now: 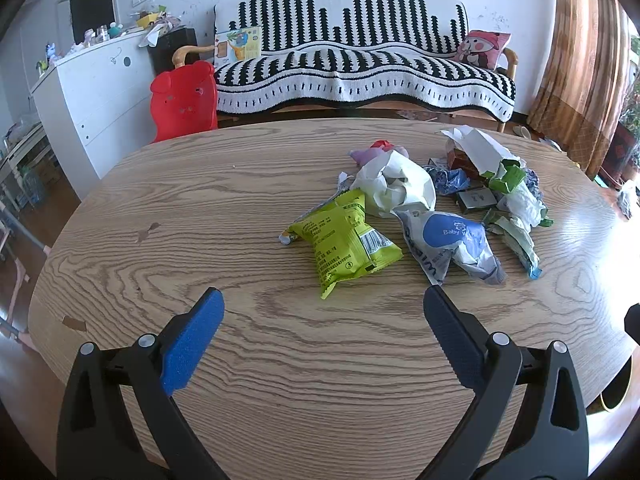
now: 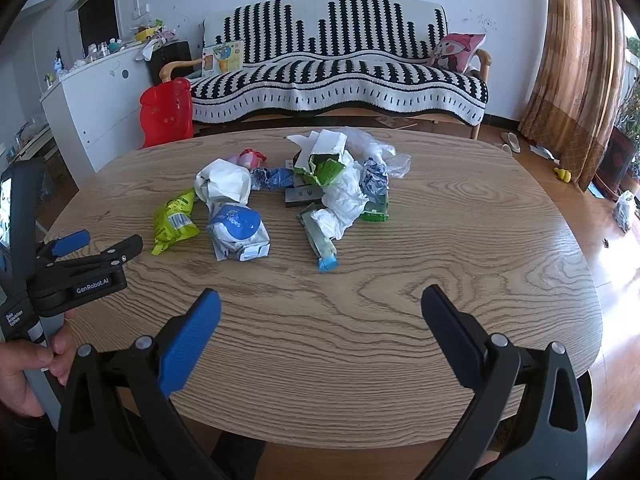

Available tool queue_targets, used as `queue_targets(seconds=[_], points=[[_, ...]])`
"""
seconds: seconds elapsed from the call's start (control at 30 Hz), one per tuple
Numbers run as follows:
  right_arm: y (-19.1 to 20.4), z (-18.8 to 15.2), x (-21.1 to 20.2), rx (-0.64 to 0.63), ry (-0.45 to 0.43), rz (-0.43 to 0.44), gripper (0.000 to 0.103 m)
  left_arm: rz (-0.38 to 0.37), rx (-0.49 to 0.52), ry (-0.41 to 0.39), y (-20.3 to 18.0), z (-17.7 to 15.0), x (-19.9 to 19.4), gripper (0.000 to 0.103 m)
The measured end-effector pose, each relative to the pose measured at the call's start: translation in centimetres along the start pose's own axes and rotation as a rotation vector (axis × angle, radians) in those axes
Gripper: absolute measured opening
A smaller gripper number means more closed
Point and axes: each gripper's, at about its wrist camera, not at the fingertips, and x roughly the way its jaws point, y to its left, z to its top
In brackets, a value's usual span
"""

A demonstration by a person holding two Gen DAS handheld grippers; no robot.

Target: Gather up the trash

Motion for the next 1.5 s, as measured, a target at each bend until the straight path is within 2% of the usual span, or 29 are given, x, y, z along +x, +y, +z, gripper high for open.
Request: queue_targets(seconds=[1.5], points=[[0.45, 0.44, -0.77, 0.001, -0.009, 0.006, 0.097, -0.002, -0.002, 0.004, -0.11, -0.04, -0.04, 0.097]])
